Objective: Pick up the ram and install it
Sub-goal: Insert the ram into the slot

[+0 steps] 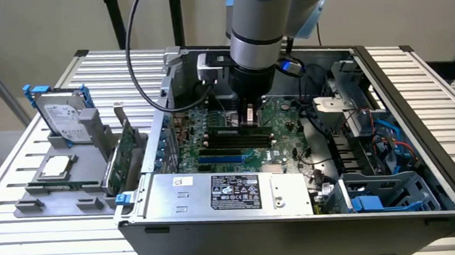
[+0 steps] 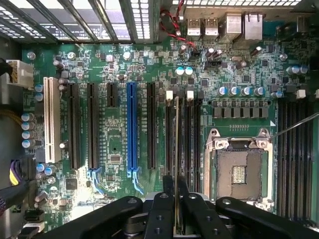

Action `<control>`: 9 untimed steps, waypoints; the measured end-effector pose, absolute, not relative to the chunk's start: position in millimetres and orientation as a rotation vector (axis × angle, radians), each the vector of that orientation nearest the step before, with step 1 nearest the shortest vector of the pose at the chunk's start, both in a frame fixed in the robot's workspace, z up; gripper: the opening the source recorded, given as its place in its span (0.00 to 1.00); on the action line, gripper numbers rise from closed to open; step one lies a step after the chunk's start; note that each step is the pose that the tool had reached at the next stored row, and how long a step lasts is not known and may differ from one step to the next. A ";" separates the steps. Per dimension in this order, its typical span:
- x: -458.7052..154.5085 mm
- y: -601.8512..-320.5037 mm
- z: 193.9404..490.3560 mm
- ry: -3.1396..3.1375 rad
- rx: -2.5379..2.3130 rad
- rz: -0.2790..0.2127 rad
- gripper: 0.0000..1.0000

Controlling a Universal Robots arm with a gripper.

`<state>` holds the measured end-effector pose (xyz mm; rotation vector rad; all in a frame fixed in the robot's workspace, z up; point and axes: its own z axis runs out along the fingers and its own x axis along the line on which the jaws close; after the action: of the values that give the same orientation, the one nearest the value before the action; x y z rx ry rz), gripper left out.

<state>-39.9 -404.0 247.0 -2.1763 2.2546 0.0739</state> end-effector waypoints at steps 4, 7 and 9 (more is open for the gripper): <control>-40.0 -404.5 243.4 2.242 -2.188 0.066 0.00; -39.9 -404.6 241.1 2.233 -2.200 0.060 0.00; -39.9 -404.6 239.4 2.229 -2.208 0.055 0.00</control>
<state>-39.9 -404.6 239.4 -2.2082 2.2286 0.0547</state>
